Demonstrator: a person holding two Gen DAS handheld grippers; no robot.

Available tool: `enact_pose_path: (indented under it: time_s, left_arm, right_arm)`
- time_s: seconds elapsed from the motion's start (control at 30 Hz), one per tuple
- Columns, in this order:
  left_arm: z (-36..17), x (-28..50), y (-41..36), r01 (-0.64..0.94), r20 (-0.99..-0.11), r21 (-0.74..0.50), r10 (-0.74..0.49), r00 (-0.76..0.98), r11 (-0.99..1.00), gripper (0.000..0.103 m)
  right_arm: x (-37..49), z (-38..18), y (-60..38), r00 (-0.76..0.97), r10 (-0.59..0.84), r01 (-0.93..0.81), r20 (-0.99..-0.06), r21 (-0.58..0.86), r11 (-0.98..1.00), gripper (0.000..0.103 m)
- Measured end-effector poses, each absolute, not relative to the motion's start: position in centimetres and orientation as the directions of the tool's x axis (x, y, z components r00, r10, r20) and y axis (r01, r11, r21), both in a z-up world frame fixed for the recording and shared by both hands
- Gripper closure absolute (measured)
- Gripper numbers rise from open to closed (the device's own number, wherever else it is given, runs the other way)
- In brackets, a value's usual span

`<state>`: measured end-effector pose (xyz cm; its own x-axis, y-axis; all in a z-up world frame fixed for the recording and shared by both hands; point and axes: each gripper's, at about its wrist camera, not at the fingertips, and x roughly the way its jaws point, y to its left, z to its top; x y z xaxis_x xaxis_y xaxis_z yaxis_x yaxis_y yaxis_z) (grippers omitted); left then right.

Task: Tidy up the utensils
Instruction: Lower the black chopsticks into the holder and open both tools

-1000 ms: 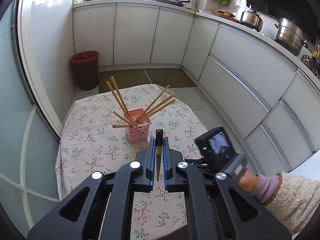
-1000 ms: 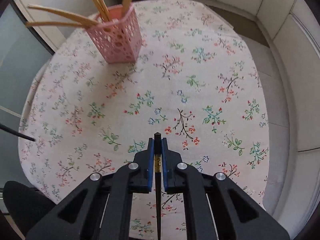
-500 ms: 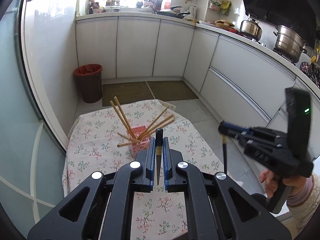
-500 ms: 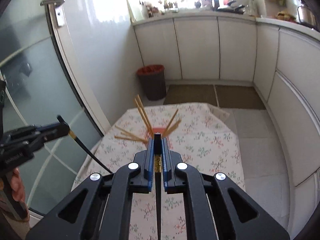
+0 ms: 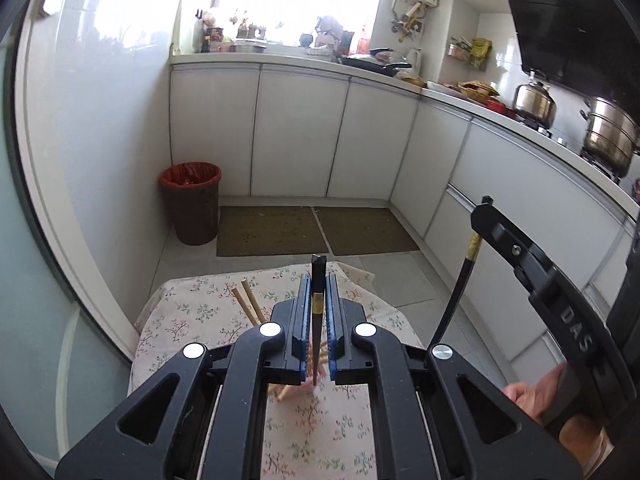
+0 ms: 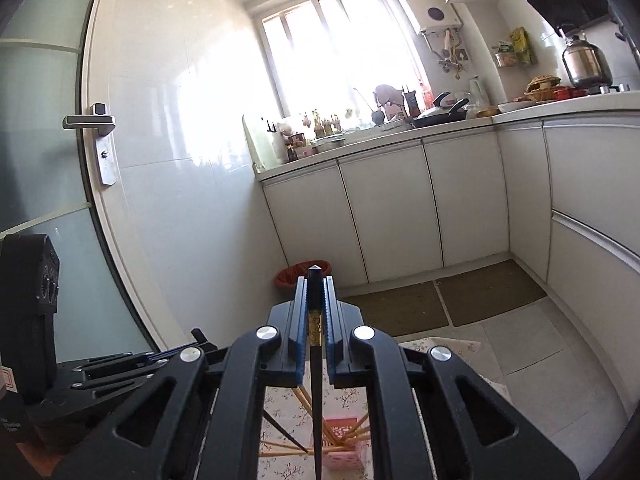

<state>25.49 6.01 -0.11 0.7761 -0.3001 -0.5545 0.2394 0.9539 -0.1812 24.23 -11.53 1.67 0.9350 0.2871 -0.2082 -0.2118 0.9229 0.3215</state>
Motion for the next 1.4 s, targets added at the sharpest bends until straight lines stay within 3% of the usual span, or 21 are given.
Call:
enact_pose_path:
  time_s: [0.17, 0.27, 0.3, 0.43, 0.57, 0.6, 0.83, 1.13, 1.2, 1.27, 1.3, 1.4]
  left_arm:
    - [-4.7, 29.1, 5.7, 0.210, -0.594, -0.187, -0.280, 0.754, 0.960, 0.096]
    - [-7.6, 29.7, 5.8, 0.206, -0.633, -0.198, -0.285, 0.719, 0.958, 0.075]
    - [-7.8, 29.4, 6.1, 0.201, -0.623, -0.209, -0.288, 0.727, 0.957, 0.075]
    - [-5.9, 27.3, 8.9, 0.173, -0.511, -0.301, -0.312, 0.801, 0.938, 0.069]
    - [-3.8, 24.4, 12.3, 0.102, -0.383, -0.360, -0.246, 0.890, 0.928, 0.044]
    - [-3.5, 23.8, 12.9, 0.087, -0.362, -0.369, -0.229, 0.903, 0.925, 0.042]
    - [-4.1, 22.5, 16.6, 0.036, -0.328, -0.419, -0.188, 0.926, 0.907, 0.042]
    - [-5.5, 22.9, 19.8, -0.009, -0.352, -0.474, -0.180, 0.919, 0.881, 0.042]
    - [-5.5, 22.8, 20.1, -0.014, -0.352, -0.476, -0.175, 0.919, 0.879, 0.038]
    - [-5.7, 22.9, 20.5, -0.017, -0.362, -0.484, -0.182, 0.914, 0.875, 0.033]
    - [-5.7, 23.0, 20.5, -0.017, -0.366, -0.485, -0.186, 0.912, 0.874, 0.032]
    - [-5.7, 23.0, 20.0, -0.011, -0.380, -0.471, -0.192, 0.905, 0.882, 0.032]
  right_arm:
    - [26.4, -1.6, -11.3, 0.944, 0.272, -0.202, -0.186, 0.327, 0.923, 0.096]
    - [27.9, -3.6, -11.1, 0.936, 0.276, -0.194, -0.217, 0.338, 0.921, 0.096]
    - [28.2, -4.0, -11.0, 0.935, 0.276, -0.191, -0.224, 0.337, 0.922, 0.096]
    - [29.0, -4.9, -10.4, 0.936, 0.267, -0.186, -0.230, 0.321, 0.929, 0.096]
    - [29.3, -4.7, -9.1, 0.945, 0.256, -0.188, -0.206, 0.301, 0.935, 0.096]
    - [29.2, -4.6, -8.7, 0.949, 0.248, -0.185, -0.195, 0.294, 0.938, 0.096]
    - [30.7, -6.1, -6.6, 0.976, 0.170, -0.130, -0.135, 0.264, 0.956, 0.096]
    - [31.7, -11.4, -3.9, 0.985, 0.118, -0.090, -0.127, 0.208, 0.974, 0.094]
    - [31.0, -11.5, -4.0, 0.984, 0.127, -0.099, -0.126, 0.204, 0.974, 0.094]
    - [30.1, -10.9, -4.0, 0.984, 0.131, -0.107, -0.117, 0.196, 0.975, 0.085]
    - [29.7, -10.4, -4.2, 0.985, 0.131, -0.109, -0.111, 0.189, 0.976, 0.069]
    - [28.1, -8.6, -5.2, 0.985, 0.130, -0.107, -0.112, 0.193, 0.975, 0.066]
